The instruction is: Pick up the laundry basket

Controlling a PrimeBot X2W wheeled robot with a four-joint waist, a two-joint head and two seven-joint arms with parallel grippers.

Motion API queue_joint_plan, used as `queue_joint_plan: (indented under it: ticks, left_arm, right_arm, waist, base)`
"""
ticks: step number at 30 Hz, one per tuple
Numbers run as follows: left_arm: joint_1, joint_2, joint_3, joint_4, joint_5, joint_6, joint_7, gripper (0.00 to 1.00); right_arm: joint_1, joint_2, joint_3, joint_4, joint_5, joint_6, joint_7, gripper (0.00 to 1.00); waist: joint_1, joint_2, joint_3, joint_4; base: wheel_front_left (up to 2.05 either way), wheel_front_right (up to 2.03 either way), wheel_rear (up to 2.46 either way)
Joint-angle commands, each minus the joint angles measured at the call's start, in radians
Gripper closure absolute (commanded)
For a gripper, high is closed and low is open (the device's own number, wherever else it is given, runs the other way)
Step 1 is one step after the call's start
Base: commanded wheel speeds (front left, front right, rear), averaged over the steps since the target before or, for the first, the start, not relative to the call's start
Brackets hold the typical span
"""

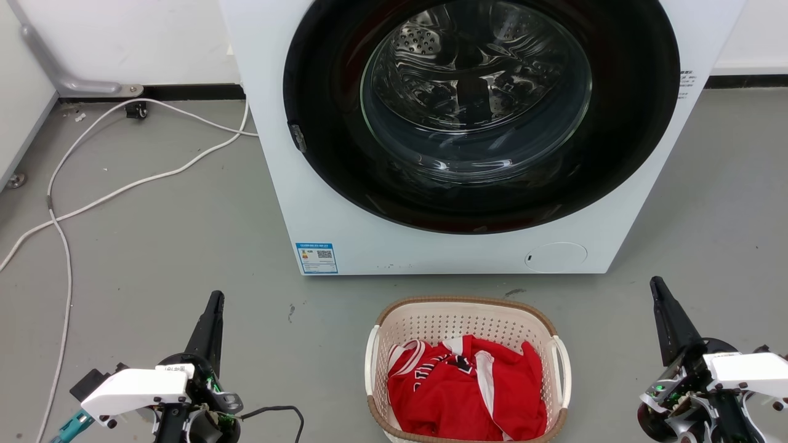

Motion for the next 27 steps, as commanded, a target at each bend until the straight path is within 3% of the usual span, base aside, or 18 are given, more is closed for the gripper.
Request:
queue_joint_plan:
  ticks: [1, 19, 20, 27]
  left_arm:
    - [0.003, -0.001, 0.001, 0.001, 0.001, -0.002, 0.001, 1.0]
    - [0.003, -0.001, 0.001, 0.001, 0.001, -0.002, 0.001, 1.0]
    - [0.003, -0.001, 0.001, 0.001, 0.001, -0.002, 0.001, 0.0]
    - [0.014, -0.003, -0.003, 0.011, 0.008, 0.0, -0.017, 0.0]
  right_arm:
    - [0.001, 0.003, 0.0, 0.0, -0.004, 0.0, 0.0, 1.0]
    - [0.001, 0.003, 0.0, 0.0, -0.004, 0.0, 0.0, 1.0]
    - [0.001, 0.003, 0.0, 0.0, -0.004, 0.0, 0.0, 0.0]
    - [0.013, 0.001, 0.006, 0.019, -0.012, 0.0, -0.016, 0.0]
  waist:
    - [0.0, -0.0001, 0.0, 0.0]
    - [0.0, -0.0001, 0.0, 0.0]
    - [0.0, -0.0001, 0.0, 0.0]
    - [0.0, -0.0001, 0.0, 0.0]
  base:
    - [0.0, 0.0, 0.0]
    - [0.0, 0.0, 0.0]
    - [0.0, 0.0, 0.0]
    - [0.0, 0.0, 0.0]
